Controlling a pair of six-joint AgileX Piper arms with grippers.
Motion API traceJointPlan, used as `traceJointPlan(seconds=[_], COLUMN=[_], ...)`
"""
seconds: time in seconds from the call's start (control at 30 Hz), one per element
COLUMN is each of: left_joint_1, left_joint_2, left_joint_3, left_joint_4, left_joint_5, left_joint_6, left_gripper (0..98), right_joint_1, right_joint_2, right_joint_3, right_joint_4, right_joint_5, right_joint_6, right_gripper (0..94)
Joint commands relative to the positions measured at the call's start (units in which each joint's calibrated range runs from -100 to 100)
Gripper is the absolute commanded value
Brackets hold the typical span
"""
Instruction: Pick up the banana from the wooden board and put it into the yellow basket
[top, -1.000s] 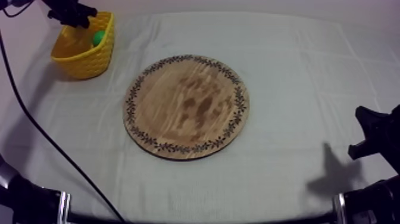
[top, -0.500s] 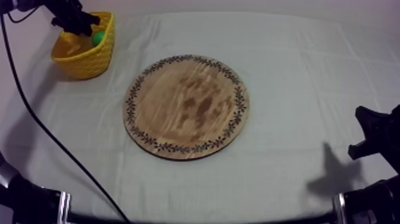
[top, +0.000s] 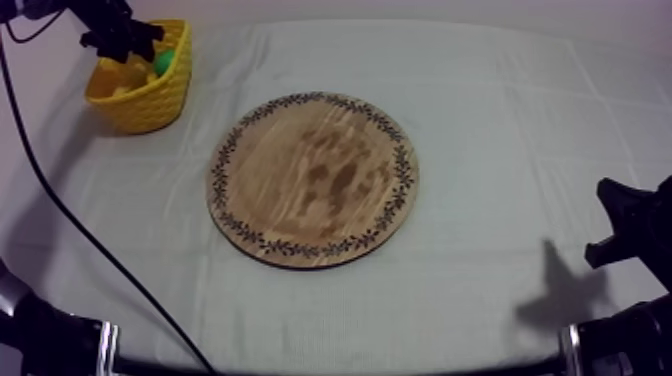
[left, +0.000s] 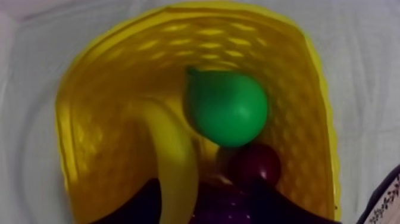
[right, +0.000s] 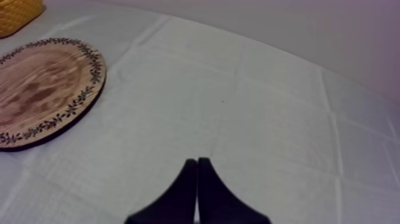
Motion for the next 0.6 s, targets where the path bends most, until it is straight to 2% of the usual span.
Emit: traceJointPlan(seconds=[0.0,0.17,0.4,0.47,0.57], left_joint_1=[0.0,-0.4,-1.5,-1.9,-2.4], left_joint_2=[-0.3,-1.5,-6.1,-8.6,-13.3], left_joint_3=[0.2,0.5,1.6,2.4,4.2], left_joint_4=[0.02,0.17,0.91,1.25,2.16], left_joint_5=[0.0,-0.7,-3.3,-3.8,-4.1], left_joint_6=[-0.2,-0.7,-0.9,-1.3,-2.8], left_gripper=[61.9,59.3,48.2,42.7,29.2], right_joint_1=[0.0,0.0,0.0,0.0,0.0], right_joint_2=[0.0,0.0,0.0,0.0,0.0], right_joint_3=[0.0,0.0,0.0,0.0,0.0], right_joint_4=[0.0,0.0,0.0,0.0,0.0], right_joint_5=[0.0,0.0,0.0,0.0,0.0], right_joint_6=[0.0,0.0,0.0,0.0,0.0], right_gripper=[0.3,0.3,0.3,0.3,0.3])
